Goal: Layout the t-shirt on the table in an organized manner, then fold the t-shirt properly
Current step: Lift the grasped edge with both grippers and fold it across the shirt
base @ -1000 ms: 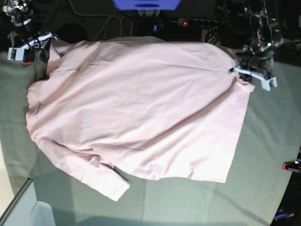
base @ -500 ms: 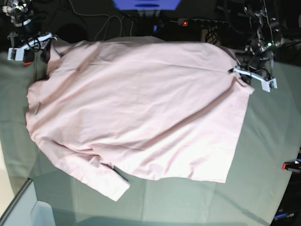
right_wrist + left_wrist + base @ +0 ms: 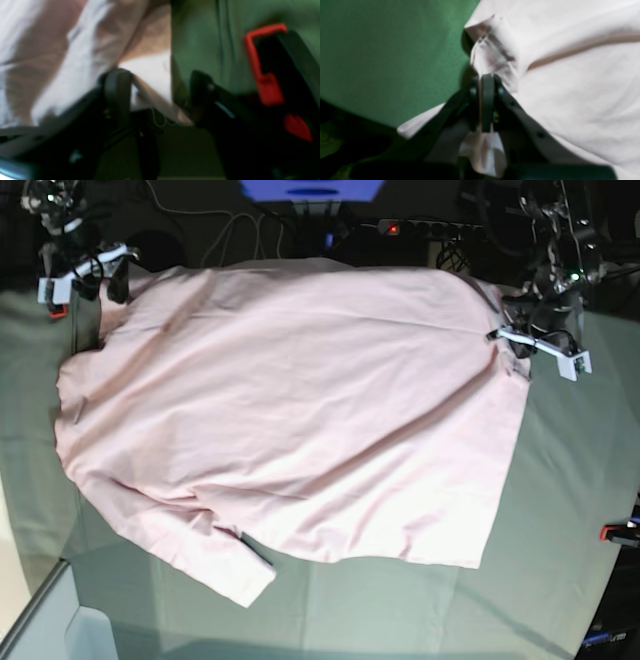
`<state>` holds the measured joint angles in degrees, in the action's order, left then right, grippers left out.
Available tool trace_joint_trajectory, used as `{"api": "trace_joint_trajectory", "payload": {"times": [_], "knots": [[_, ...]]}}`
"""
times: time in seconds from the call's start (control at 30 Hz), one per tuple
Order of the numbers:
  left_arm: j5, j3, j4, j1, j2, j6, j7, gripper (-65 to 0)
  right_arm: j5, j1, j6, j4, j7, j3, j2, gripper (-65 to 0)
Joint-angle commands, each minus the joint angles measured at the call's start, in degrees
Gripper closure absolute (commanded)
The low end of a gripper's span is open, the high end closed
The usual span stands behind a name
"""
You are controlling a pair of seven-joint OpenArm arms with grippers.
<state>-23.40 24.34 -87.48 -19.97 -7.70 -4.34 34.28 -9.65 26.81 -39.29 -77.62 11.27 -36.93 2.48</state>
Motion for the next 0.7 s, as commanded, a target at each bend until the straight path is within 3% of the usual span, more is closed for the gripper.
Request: {"api": "trace_joint_trajectory", "payload": {"times": [0.0,0.1,0.13,0.33,0.53,0.67], "knots": [[-0.3,0.4,-1.0,0.1,-0.5,-0.1,-0.9,-0.1,0.0,0.0,-0.7,0.6,0.6,0.9,1.3,-24.0],[-0.3,0.5,-1.0,0.2,-0.5,-0.1,-0.9,-0.1,0.0,-0.7,-0.7,2.5,0.6,2.1,3.5,-1.3],[-0.3,0.5,-1.0,0.3,-0.5,-0.1,-0.9,-0.1,0.0,-1.7,-0.7,2.7,0.6,1.9,4.0,0.0],[-0.3,0.5,-1.0,4.4,-0.6,0.3,-0.9,-0.1,0.0,-8.0,-0.7,2.8,1.4,1.8,9.1,0.0],[-0.3,0.5,-1.0,11.0,-0.6,0.4,-0.9,-0.1,0.0,-20.1,-0.7,2.9,9.8,2.2,14.9,0.0],[-0.3,0.5,-0.4,15.0,-0.6,0.4,-0.9,-0.1,0.1,-28.0,-0.7,5.7,11.9,2.4,16.3,0.0]]}}
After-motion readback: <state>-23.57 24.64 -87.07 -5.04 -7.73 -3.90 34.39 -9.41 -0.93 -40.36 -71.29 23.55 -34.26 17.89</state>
